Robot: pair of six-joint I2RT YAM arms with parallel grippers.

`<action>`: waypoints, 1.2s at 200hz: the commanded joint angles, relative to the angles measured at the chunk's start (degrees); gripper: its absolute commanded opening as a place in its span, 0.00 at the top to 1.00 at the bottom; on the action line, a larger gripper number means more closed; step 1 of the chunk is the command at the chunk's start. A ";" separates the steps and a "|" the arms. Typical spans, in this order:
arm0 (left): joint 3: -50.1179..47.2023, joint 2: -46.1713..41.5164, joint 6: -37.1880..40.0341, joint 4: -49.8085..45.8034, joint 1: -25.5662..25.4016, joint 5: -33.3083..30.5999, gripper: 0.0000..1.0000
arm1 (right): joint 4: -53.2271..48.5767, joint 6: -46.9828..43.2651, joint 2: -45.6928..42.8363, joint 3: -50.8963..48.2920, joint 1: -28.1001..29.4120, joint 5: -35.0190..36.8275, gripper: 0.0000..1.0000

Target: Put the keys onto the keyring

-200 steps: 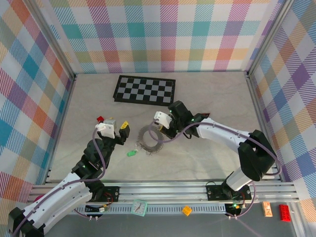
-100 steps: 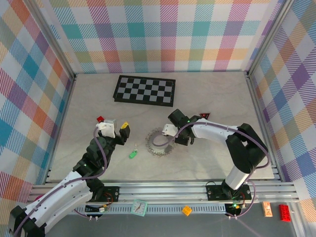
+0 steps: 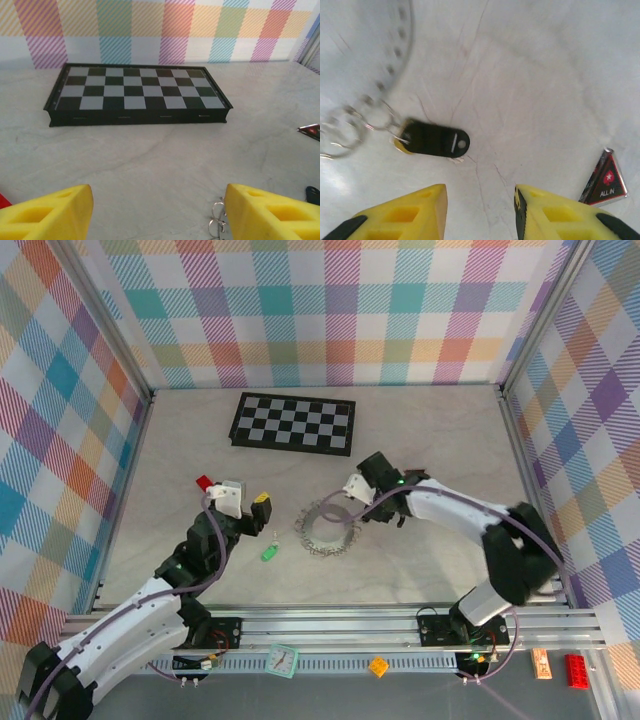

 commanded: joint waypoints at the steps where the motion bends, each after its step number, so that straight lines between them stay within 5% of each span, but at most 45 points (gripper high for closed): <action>1: 2.02 1.95 -3.26 -0.88 0.70 2.42 0.31 | 5.22 18.86 -8.83 -4.36 0.06 -14.77 0.59; 50: 3.83 8.33 -8.60 -3.20 0.70 8.36 0.31 | 7.15 56.38 -14.29 -11.22 0.07 -20.67 0.62; 81: 6.21 13.86 -12.85 -4.47 0.68 11.95 0.31 | 5.58 66.53 -12.41 -12.95 0.08 -23.14 0.71; 140: 9.65 23.98 -18.97 -2.50 -0.20 16.54 0.35 | 11.68 68.49 -5.35 -15.28 0.17 -28.99 0.76; 240: 11.16 30.50 -21.46 -0.44 -5.73 14.28 0.35 | 14.54 67.61 1.60 -14.03 0.16 -31.55 0.79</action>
